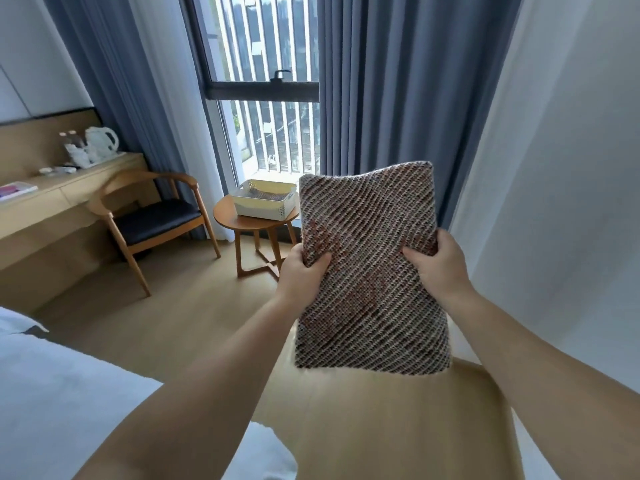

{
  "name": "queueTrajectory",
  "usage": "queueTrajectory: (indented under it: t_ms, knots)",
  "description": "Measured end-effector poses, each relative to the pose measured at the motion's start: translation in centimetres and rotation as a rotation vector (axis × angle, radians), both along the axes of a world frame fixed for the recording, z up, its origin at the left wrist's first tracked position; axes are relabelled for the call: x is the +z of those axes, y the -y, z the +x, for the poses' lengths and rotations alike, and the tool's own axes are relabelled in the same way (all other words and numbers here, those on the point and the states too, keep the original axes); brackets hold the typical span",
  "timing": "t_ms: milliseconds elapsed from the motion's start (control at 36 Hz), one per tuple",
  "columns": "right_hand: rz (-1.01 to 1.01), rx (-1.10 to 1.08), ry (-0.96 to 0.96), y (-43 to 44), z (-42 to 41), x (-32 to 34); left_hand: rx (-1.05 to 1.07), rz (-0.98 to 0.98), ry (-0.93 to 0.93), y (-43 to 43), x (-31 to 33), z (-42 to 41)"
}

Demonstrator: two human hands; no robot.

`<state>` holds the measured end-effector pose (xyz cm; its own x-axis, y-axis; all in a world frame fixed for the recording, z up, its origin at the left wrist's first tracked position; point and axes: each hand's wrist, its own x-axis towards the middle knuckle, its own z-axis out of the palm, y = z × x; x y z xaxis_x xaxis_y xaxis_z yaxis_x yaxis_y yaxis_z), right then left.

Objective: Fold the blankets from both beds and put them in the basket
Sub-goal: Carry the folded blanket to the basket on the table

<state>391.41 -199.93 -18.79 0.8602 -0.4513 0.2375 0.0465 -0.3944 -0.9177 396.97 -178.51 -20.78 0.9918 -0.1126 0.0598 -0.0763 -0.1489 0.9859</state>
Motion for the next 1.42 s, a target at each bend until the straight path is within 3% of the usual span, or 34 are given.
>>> queueTrajectory:
  t_ms: [361,944,1417]
  knots:
    - [0.01,0.099,-0.024,4.0,15.8,-0.9,0.069,0.013,-0.031,4.1,-1.6,14.0]
    - [0.012,0.121,-0.07,2.8,52.7,-1.9,0.075,-0.049,-0.024,2.2,-3.1,50.0]
    - [0.054,0.366,-0.127,5.1,82.2,-5.5,0.265,-0.001,-0.071,3.4,-5.5,74.1]
